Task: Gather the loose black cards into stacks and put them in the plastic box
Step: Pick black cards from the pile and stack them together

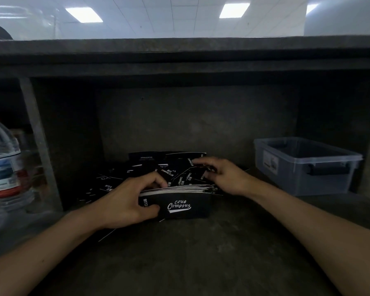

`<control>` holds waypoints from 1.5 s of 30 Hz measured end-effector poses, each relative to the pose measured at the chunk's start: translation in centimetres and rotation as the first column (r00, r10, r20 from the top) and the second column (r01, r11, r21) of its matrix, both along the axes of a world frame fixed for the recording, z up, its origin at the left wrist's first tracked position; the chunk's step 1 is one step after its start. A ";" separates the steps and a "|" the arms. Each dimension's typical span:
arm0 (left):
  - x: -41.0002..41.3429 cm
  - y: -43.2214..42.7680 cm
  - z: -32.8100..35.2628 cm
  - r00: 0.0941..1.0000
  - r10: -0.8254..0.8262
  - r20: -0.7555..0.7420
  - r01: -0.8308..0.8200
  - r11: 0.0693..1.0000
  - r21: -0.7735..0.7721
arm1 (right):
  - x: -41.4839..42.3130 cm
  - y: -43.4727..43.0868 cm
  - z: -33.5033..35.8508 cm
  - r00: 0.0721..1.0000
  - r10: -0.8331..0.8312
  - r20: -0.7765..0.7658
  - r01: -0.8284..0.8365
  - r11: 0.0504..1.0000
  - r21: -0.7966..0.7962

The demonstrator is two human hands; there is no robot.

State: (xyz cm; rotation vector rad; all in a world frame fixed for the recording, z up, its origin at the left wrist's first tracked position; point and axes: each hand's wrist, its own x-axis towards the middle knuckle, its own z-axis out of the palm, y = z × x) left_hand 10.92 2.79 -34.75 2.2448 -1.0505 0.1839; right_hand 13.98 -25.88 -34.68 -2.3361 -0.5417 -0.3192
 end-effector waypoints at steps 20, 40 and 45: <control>0.2 -0.1 -0.4 0.999 -0.046 -0.010 0.046 0.999 -0.011 | 0.1 -2.7 1.8 0.886 -0.437 -0.152 0.394 0.885 -0.249; 0.5 0.1 -0.6 0.999 0.034 0.015 -0.034 0.999 -0.009 | -1.8 -2.4 3.6 0.998 -0.056 -0.002 0.056 0.993 0.107; 0.3 0.1 -0.4 0.999 0.039 -0.010 -0.039 0.999 -0.010 | -1.7 -0.7 2.0 0.922 0.182 -0.341 -0.147 0.981 0.125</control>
